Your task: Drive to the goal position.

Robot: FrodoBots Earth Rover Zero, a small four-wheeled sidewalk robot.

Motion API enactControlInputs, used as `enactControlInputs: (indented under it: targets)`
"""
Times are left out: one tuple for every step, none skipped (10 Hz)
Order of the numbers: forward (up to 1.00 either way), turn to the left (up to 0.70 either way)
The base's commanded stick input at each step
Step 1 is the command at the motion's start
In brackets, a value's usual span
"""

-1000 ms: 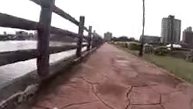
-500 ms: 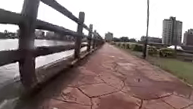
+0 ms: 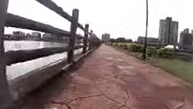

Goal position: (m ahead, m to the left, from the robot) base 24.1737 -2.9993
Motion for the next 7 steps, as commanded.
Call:
enactControlInputs:
  targets:
    - [0.7, 0.0]
    - [0.7, 0.0]
    - [0.7, 0.0]
    - [0.7, 0.0]
    - [0.7, 0.0]
    - [0.7, -0.02]
    - [0.7, -0.19]
